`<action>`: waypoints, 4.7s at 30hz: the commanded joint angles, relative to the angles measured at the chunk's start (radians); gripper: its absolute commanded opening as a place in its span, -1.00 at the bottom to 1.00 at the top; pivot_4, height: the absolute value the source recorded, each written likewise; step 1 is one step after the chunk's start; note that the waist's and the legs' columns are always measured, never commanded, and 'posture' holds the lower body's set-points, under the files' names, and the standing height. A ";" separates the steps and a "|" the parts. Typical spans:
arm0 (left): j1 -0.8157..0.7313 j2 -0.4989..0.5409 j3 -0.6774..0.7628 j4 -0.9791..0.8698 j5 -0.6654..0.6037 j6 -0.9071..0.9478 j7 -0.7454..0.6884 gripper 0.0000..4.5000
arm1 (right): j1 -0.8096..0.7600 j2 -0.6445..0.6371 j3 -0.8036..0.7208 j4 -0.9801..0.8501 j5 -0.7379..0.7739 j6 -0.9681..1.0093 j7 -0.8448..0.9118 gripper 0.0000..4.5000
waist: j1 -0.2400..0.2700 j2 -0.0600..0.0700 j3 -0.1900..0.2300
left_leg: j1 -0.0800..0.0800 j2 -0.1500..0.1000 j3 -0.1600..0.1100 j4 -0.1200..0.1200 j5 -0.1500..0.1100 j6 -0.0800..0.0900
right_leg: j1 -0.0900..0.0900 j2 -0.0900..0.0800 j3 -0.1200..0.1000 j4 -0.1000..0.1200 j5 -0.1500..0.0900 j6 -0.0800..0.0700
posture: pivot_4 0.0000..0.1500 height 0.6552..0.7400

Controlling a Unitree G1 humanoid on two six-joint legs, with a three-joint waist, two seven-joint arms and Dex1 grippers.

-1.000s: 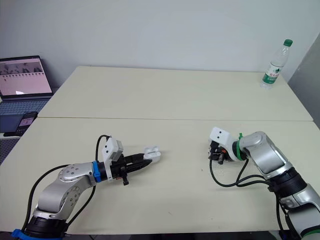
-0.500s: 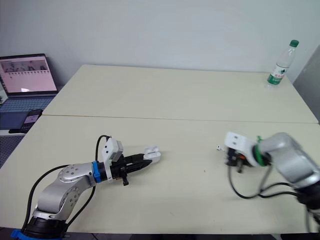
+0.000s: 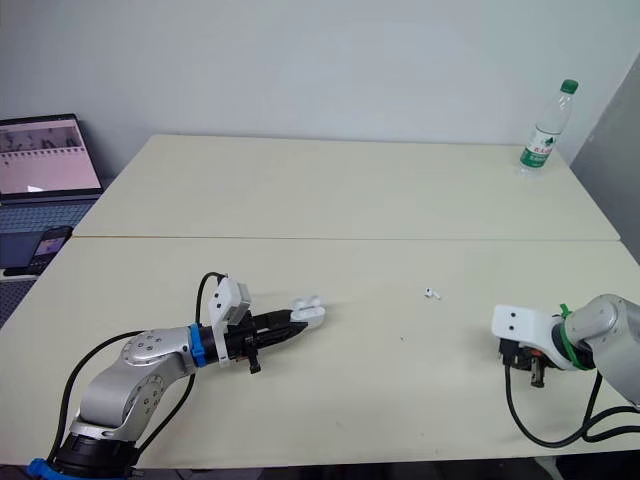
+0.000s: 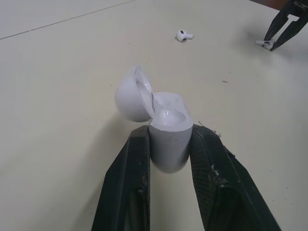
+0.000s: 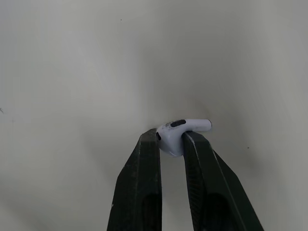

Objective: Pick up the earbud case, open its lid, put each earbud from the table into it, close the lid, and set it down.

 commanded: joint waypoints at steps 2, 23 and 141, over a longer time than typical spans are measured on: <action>-0.010 0.008 0.011 -0.024 -0.004 -0.012 0.001 -0.64 | -0.005 -0.003 -0.003 -0.025 -0.006 0.011 0.010 -0.86 | 0.001 0.000 0.000 | 0.000 0.000 0.000 0.000 0.000 0.000 | 0.000 0.000 0.000 0.000 0.000 0.000 | 1.00 0.91; -0.007 0.011 0.010 -0.020 -0.003 -0.016 -0.003 -0.64 | 0.053 -0.052 -0.098 0.134 -0.020 -0.116 -0.011 0.99 | 0.006 0.000 0.001 | -0.001 0.000 -0.001 0.000 0.000 0.000 | 0.000 0.000 0.000 0.000 0.000 -0.001 | 1.00 0.91; -0.027 0.014 0.007 -0.048 -0.011 0.027 0.026 -0.64 | -0.136 0.088 -0.038 0.158 -0.067 -0.086 0.060 0.99 | 0.006 -0.001 0.001 | 0.001 -0.001 -0.002 0.000 0.000 0.000 | 0.003 0.000 0.000 0.000 0.002 -0.003 | 1.00 0.91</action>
